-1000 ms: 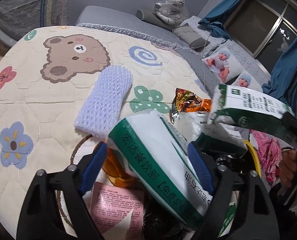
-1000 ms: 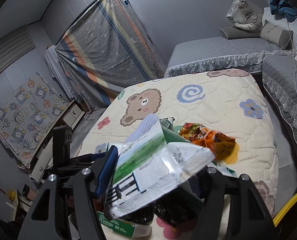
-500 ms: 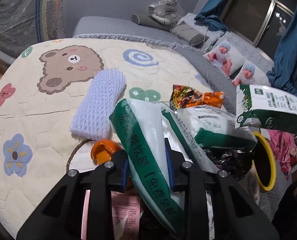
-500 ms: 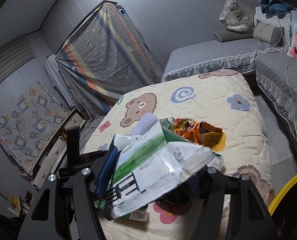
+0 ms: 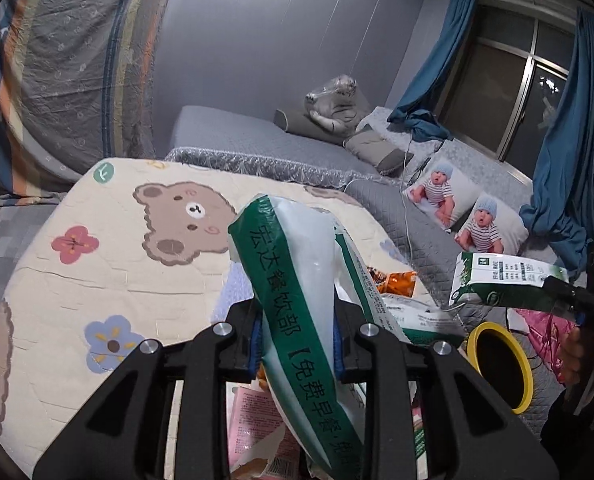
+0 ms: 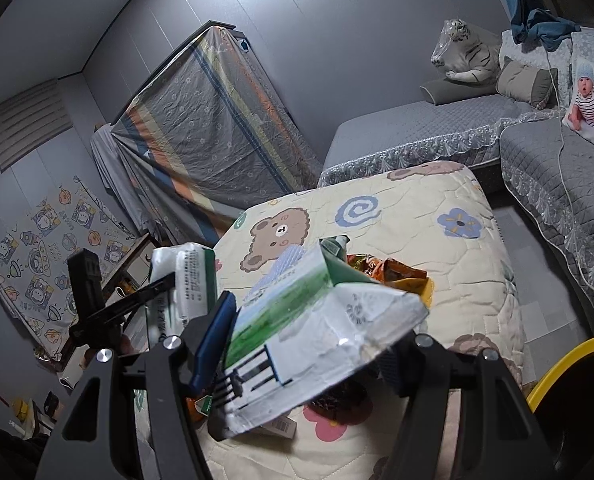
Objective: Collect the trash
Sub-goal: 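Carry both held packs to the yellow-rimmed bin and open both tools over it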
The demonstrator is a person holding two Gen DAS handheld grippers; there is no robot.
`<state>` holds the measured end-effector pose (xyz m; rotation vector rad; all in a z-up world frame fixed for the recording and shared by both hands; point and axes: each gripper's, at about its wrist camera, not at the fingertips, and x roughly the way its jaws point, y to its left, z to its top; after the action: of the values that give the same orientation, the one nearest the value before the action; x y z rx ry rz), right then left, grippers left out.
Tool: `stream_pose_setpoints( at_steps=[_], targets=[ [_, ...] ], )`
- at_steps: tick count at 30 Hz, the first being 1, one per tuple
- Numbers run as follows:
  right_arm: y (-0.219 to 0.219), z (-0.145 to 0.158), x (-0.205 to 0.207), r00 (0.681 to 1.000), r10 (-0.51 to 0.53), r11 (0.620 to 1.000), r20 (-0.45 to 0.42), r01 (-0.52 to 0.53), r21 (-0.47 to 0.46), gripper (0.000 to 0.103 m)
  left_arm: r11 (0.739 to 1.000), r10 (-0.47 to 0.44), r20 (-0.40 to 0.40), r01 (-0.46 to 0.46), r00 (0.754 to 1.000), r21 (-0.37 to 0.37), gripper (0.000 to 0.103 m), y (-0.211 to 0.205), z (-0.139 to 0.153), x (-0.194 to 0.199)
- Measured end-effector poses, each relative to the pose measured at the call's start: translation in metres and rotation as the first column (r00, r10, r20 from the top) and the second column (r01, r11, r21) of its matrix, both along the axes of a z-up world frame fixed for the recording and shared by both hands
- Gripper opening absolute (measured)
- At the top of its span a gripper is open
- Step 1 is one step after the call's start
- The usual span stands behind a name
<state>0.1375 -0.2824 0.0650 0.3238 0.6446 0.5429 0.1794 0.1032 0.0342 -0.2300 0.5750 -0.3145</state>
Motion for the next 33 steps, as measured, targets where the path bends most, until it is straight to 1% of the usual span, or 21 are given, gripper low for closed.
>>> stream_pose_setpoints(
  at_steps=[4, 8, 12, 15, 16, 18, 21, 26, 30, 33],
  targets=[
    [-0.015, 0.002, -0.006, 0.999, -0.031, 0.999, 0.014, 0.031, 0.008, 0.061, 0.999, -0.036, 0.027, 0.035, 0.999, 0.014, 0.024, -0.017, 0.015, -0.009],
    [-0.042, 0.006, -0.016, 0.995, -0.095, 0.995, 0.034, 0.095, 0.02, 0.061, 0.996, -0.092, 0.046, 0.091, 0.995, 0.018, 0.024, -0.047, 0.026, -0.008],
    [-0.073, 0.009, -0.03, 0.984, -0.171, 0.985, 0.051, 0.169, 0.036, 0.061, 0.984, -0.176, 0.071, 0.175, 0.982, 0.021, 0.024, -0.088, 0.039, -0.006],
    [-0.104, 0.009, -0.044, 0.967, -0.247, 0.969, 0.057, 0.245, 0.045, 0.061, 0.97, -0.244, 0.079, 0.242, 0.967, 0.031, 0.024, -0.127, 0.044, -0.004],
    [-0.111, 0.008, -0.047, 0.961, -0.269, 0.963, 0.06, 0.267, 0.042, 0.061, 0.962, -0.274, 0.077, 0.273, 0.959, 0.029, 0.024, -0.142, 0.045, -0.002],
    [-0.133, 0.007, -0.059, 0.939, -0.337, 0.941, 0.065, 0.336, 0.028, 0.061, 0.95, -0.312, 0.076, 0.31, 0.947, 0.032, 0.024, -0.164, 0.045, 0.0],
    [-0.161, 0.002, -0.075, 0.915, -0.399, 0.917, 0.062, 0.398, 0.026, 0.061, 0.923, -0.385, 0.075, 0.382, 0.92, 0.046, 0.024, -0.209, 0.044, 0.001],
    [-0.197, -0.013, -0.102, 0.863, -0.504, 0.863, 0.048, 0.505, -0.007, 0.061, 0.871, -0.491, 0.059, 0.488, 0.869, 0.053, 0.024, -0.27, 0.035, 0.005],
    [-0.222, -0.029, -0.121, 0.819, -0.574, 0.818, 0.027, 0.574, -0.035, 0.061, 0.831, -0.556, 0.049, 0.554, 0.83, 0.052, 0.024, -0.316, 0.024, 0.006],
    [-0.236, -0.039, -0.126, 0.793, -0.609, 0.792, 0.003, 0.608, -0.053, 0.061, 0.811, -0.585, 0.039, 0.584, 0.81, 0.047, 0.024, -0.343, 0.016, 0.005]
  ],
)
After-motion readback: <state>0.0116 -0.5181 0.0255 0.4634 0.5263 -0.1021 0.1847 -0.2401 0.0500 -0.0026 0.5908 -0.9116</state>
